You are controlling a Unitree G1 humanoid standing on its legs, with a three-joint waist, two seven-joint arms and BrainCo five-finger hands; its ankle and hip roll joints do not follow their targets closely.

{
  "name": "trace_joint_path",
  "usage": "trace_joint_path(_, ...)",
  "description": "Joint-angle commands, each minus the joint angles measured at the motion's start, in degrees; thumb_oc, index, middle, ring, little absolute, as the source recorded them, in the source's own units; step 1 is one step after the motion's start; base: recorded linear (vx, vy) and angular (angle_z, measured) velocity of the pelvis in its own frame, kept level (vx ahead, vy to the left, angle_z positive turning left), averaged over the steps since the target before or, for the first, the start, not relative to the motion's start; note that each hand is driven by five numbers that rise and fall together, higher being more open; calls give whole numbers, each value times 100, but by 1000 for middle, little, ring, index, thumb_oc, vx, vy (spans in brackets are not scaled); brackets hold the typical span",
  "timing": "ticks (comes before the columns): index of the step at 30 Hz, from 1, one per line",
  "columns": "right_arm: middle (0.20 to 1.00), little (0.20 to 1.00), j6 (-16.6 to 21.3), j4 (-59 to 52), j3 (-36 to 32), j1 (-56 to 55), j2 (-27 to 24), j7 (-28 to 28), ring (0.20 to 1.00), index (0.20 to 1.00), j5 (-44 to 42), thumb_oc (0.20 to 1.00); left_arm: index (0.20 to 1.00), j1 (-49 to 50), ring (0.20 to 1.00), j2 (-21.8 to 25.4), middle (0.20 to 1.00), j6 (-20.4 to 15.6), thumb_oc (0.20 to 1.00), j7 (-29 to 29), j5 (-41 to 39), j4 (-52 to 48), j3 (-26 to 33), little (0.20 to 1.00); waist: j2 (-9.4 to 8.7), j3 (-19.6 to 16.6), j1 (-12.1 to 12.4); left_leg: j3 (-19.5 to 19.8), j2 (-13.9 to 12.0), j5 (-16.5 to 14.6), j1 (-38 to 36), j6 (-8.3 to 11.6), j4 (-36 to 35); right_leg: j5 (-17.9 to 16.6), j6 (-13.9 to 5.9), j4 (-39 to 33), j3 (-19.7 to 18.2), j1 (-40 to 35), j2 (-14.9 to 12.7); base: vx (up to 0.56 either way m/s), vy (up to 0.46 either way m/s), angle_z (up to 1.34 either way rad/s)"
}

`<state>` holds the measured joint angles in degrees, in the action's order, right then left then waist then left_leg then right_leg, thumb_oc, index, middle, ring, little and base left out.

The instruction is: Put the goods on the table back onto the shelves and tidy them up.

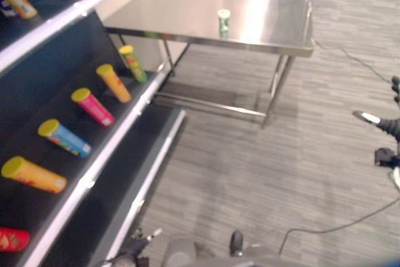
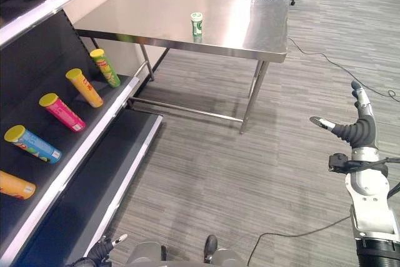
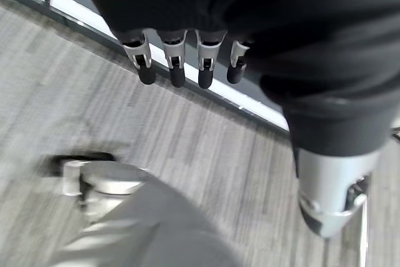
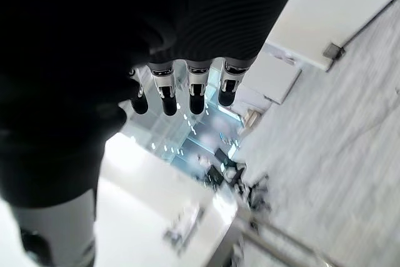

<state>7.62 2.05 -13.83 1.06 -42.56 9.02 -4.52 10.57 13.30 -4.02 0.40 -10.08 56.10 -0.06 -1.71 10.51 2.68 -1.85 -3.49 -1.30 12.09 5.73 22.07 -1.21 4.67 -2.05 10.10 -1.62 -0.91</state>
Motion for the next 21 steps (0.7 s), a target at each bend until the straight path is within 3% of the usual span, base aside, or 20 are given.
trace_joint_path(1,1000,1000,252,-87,20,433,-595,99,1000,1000,-219,1000,1000,-56,1000,248,1000,-134,1000,-23,45,-271,-156,1000,145,-34,258,104,212,335,-219,-152,-1410,536,-959,-250,-365,-574,-116,276,-21,0)
trace_joint_path(3,1000,1000,278,112,342,797,-676,116,1000,1000,-295,1000,1000,-9,1000,279,1000,-152,1000,-4,77,-190,-207,1000,228,-59,483,281,474,718,171,-17,-2557,842,-900,-221,-550,-988,76,601,-62,-14)
trace_joint_path(4,1000,1000,276,161,436,900,-698,113,1000,1000,-289,1000,1000,-9,1000,289,1000,-152,1000,4,72,-139,-190,1000,219,-62,530,240,488,767,294,36,-2688,936,-892,-223,-620,-1140,89,631,-42,-30)
trace_joint_path(7,1000,1000,257,179,623,1121,-737,68,1000,1000,-319,1000,1000,12,1000,295,1000,-140,1000,9,56,-46,-118,1000,215,-108,624,-21,475,868,525,96,-2707,1115,-912,-231,-777,-1452,75,444,36,-36)
trace_joint_path(8,1000,1000,197,160,750,1224,-746,21,1000,1000,-288,1000,1000,68,1000,301,1000,-135,1000,4,49,-52,-50,1000,233,-200,745,-261,377,1064,633,95,-2707,1263,-947,-219,-921,-1721,19,610,94,-29)
trace_joint_path(10,1000,1000,181,161,843,1333,-761,9,1000,1000,-238,1000,1000,126,1000,301,1000,-128,1000,13,61,-56,-7,1000,211,-226,857,-359,327,1166,657,101,-2696,1359,-950,-172,-1053,-1865,-53,669,158,-49)
trace_joint_path(11,1000,1000,160,146,941,1439,-680,-57,1000,1000,-169,1000,1000,209,1000,295,1000,-102,1000,2,100,5,49,1000,202,-416,960,-336,251,1350,527,-9,-2706,1409,-1086,-32,-1137,-2067,-193,917,242,-71)
trace_joint_path(12,1000,1000,133,80,895,1346,-630,-84,1000,1000,-88,1000,1000,185,1000,313,1000,-96,1000,29,118,23,66,1000,115,-485,978,-334,301,1511,436,-54,-2651,1188,-1163,146,-1121,-2076,-382,711,190,-69)
trace_joint_path(13,1000,1000,128,68,882,1329,-621,-86,1000,1000,-85,1000,1000,186,1000,321,1000,-97,1000,29,118,24,61,1000,94,-488,987,-344,315,1510,432,-55,-2656,1193,-1167,142,-1120,-2079,-400,376,97,-58)
trace_joint_path(14,1000,1000,126,48,847,1264,-554,-66,1000,1000,-15,1000,1000,159,1000,347,1000,-88,1000,67,152,93,74,1000,-24,-553,981,-332,413,1530,345,-112,-2595,852,-1286,445,-1076,-1967,-592,511,145,-46)
trace_joint_path(15,1000,1000,121,-8,737,1179,-436,-25,1000,1000,-11,1000,1000,111,1000,419,1000,-82,1000,74,185,35,48,1000,-199,-585,932,-329,618,1304,29,-308,-2551,-331,-1584,1610,-1181,-1540,-887,632,212,-34)
trace_joint_path(16,1000,1000,134,-13,707,1165,-416,13,1000,1000,8,1000,1000,87,1000,456,1000,-82,1000,59,163,-23,26,1000,-201,-551,898,-289,662,1167,-148,-410,-2559,-751,-1586,2248,-1226,-1253,-924,454,171,-25)
trace_joint_path(17,1000,1000,134,-13,707,1166,-418,13,1000,1000,9,1000,1000,86,1000,454,1000,-81,1000,58,163,-23,26,1000,-183,-565,912,-296,637,1176,-133,-408,-2562,-768,-1584,2247,-1243,-1228,-903,347,204,-7)
trace_joint_path(18,1000,1000,110,-21,695,1201,-374,48,1000,1000,70,1000,1000,-36,1000,579,1000,-70,1000,66,125,-145,-20,1000,-54,-435,758,-152,587,944,-563,-618,-2598,-1306,-1478,3562,-1214,-584,-954,339,192,9)
trace_joint_path(19,1000,1000,133,22,671,1215,-339,92,1000,1000,59,1000,1000,-106,1000,638,1000,-76,1000,88,81,-203,-32,1000,45,-379,687,-78,524,819,-767,-683,-2662,-1139,-1360,3913,-1161,-173,-955,340,180,35)
trace_joint_path(20,1000,1000,137,28,674,1222,-339,93,1000,1000,58,1000,1000,-110,1000,639,1000,-74,1000,88,79,-203,-31,1000,16,-363,674,-73,553,804,-759,-680,-2641,-1083,-1354,3995,-1157,-146,-985,263,76,68)
trace_joint_path(21,1000,1000,149,77,708,1257,-334,99,1000,1000,57,1000,1000,-142,1000,685,1000,-85,1000,95,51,-262,-25,1000,73,-309,624,13,503,670,-974,-705,-2669,-620,-1258,4075,-935,168,-1122,255,18,79)
